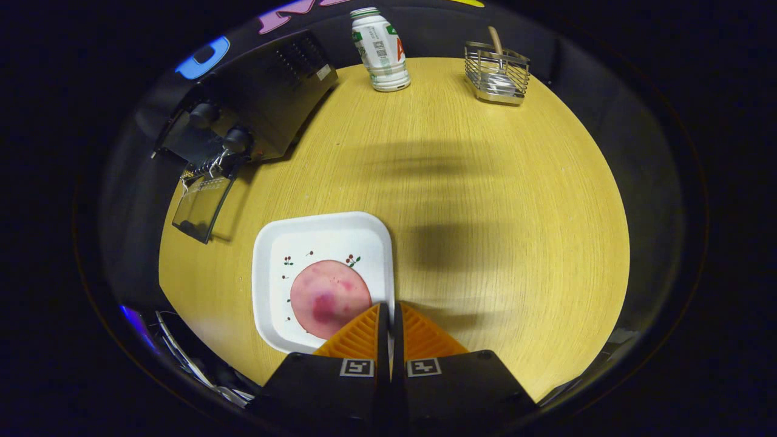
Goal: Open the toaster oven, put the food inside, and close the toaster oven door.
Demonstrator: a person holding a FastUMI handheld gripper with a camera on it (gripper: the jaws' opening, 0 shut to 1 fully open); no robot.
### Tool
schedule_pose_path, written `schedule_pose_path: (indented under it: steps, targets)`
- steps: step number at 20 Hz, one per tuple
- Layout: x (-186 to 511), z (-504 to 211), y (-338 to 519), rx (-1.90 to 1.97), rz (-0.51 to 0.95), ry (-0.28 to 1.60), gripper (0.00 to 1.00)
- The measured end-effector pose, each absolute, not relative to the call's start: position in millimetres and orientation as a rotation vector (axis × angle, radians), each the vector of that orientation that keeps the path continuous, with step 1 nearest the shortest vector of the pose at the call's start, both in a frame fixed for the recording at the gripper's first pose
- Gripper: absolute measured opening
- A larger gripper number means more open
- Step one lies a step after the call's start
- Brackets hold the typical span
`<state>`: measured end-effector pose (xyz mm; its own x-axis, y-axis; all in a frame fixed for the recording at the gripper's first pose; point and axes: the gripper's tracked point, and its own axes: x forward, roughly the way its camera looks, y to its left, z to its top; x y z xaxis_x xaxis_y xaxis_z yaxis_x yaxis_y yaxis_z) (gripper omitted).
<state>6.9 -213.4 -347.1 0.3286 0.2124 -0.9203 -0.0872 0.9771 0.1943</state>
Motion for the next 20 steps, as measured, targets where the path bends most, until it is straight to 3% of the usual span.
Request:
schedule_pose_path:
  steps: [20]
  targets:
    - [-44,-312,-179,0.590,0.094,1.188,0.05]
